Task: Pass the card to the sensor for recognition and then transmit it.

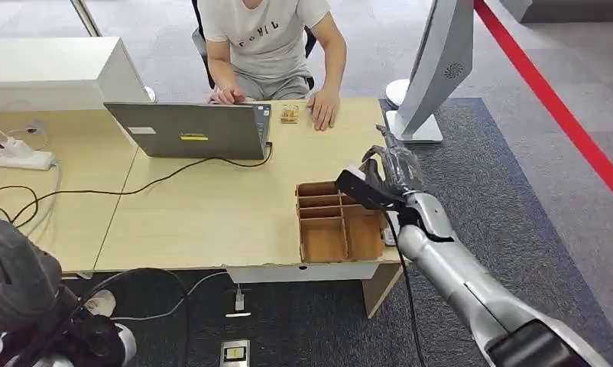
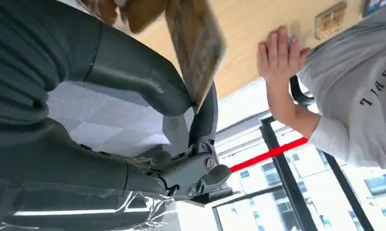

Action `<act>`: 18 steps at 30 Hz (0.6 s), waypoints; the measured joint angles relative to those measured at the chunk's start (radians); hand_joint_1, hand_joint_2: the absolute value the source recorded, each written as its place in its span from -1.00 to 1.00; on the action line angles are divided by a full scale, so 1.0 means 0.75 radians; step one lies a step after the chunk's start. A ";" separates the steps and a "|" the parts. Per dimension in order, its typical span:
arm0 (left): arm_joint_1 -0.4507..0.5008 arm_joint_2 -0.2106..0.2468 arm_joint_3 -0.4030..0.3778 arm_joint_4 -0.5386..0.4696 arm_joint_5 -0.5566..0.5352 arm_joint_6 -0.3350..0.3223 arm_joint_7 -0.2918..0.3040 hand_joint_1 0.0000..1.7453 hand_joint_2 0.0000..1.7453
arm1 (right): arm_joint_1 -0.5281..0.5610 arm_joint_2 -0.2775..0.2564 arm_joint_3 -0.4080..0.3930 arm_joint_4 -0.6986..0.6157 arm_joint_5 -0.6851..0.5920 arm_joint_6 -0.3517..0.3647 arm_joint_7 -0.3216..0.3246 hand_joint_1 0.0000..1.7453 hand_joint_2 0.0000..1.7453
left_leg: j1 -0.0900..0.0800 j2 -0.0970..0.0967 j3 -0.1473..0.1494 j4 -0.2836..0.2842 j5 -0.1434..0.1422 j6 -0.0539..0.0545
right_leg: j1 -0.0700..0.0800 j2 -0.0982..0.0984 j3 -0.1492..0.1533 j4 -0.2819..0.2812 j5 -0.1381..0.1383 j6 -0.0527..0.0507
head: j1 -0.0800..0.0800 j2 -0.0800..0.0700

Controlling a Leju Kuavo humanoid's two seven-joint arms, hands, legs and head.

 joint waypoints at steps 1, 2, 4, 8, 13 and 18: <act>-0.002 0.000 -0.003 0.000 0.001 0.000 0.000 -1.00 1.00 | -0.004 -0.001 -0.005 -0.013 0.003 -0.003 0.003 1.00 1.00 | 0.000 0.000 0.000 0.000 0.000 0.000 | 0.000 0.000 0.000 0.000 0.000 0.000 | 0.000 0.000; -0.003 0.000 -0.005 0.000 0.001 0.000 0.000 -1.00 1.00 | -0.007 -0.001 -0.010 -0.022 0.004 -0.005 0.004 1.00 1.00 | 0.000 0.000 0.000 0.000 0.000 0.000 | 0.000 0.000 0.000 0.000 0.000 0.000 | 0.001 0.000; -0.005 0.000 -0.008 0.000 0.001 0.000 0.000 -1.00 1.00 | -0.014 0.000 -0.020 -0.042 0.005 -0.009 0.004 1.00 1.00 | 0.000 0.000 0.000 0.000 0.000 0.000 | 0.000 0.000 0.000 0.000 0.000 0.000 | 0.000 0.000; -0.009 0.000 -0.010 0.000 -0.001 0.000 0.000 -1.00 1.00 | -0.026 0.000 -0.030 -0.077 0.009 -0.022 0.004 1.00 1.00 | 0.000 0.000 0.000 0.000 0.000 0.000 | 0.000 0.000 0.000 0.000 0.000 0.000 | 0.000 0.000; -0.011 -0.001 -0.013 0.000 -0.013 0.000 0.000 -1.00 1.00 | -0.030 0.009 -0.030 -0.091 0.010 -0.051 -0.016 1.00 1.00 | 0.000 0.000 0.000 0.000 0.000 0.000 | 0.000 0.000 0.000 0.000 0.000 0.000 | 0.001 0.000; -0.011 -0.001 -0.013 0.000 -0.015 0.000 0.000 -1.00 1.00 | -0.052 0.025 -0.031 -0.090 0.010 -0.066 -0.035 1.00 1.00 | 0.000 0.000 0.000 0.000 0.000 0.000 | 0.000 0.000 0.000 0.000 0.000 0.000 | 0.000 0.000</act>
